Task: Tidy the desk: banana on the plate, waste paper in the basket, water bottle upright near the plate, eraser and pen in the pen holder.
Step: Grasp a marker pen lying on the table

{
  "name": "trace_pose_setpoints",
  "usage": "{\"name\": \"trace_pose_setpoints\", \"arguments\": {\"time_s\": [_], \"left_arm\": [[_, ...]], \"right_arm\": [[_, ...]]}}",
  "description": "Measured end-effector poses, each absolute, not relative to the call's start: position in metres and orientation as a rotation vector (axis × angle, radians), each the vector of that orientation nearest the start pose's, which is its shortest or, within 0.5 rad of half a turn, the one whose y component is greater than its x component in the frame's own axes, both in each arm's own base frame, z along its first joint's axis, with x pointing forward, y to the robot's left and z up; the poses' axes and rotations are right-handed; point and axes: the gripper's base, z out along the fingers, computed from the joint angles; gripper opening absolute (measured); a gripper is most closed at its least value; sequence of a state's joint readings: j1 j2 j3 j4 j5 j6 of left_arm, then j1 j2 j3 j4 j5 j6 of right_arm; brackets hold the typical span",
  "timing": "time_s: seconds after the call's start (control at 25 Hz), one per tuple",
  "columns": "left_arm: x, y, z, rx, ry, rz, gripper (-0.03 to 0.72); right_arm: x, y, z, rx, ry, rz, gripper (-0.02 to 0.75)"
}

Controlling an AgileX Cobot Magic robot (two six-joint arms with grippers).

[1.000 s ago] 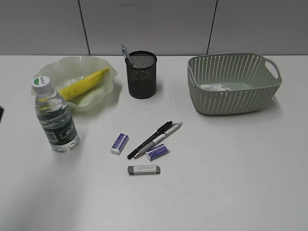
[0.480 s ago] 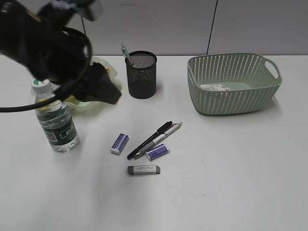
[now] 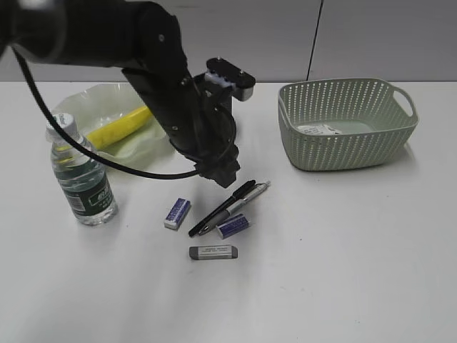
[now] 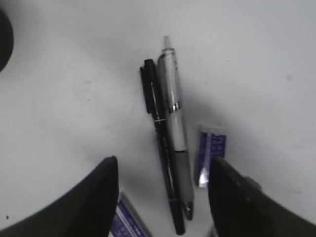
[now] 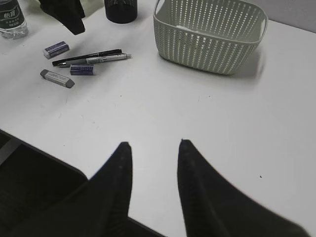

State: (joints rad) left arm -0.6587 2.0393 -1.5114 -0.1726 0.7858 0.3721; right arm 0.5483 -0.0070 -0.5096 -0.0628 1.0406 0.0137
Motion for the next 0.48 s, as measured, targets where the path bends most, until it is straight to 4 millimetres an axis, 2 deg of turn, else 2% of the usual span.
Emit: {"name": "trace_pose_setpoints", "arguments": {"time_s": [0.24,0.48], "left_arm": [[0.353,-0.289,0.155,1.303,2.579,-0.166,0.431],[0.363,-0.295,0.145,1.291,2.609,-0.145,0.409]], "right_arm": [[-0.003,-0.008,0.282,-0.530,1.946,0.284,0.264],[-0.003,-0.008,0.282,-0.530,1.946,0.284,0.264]]}}
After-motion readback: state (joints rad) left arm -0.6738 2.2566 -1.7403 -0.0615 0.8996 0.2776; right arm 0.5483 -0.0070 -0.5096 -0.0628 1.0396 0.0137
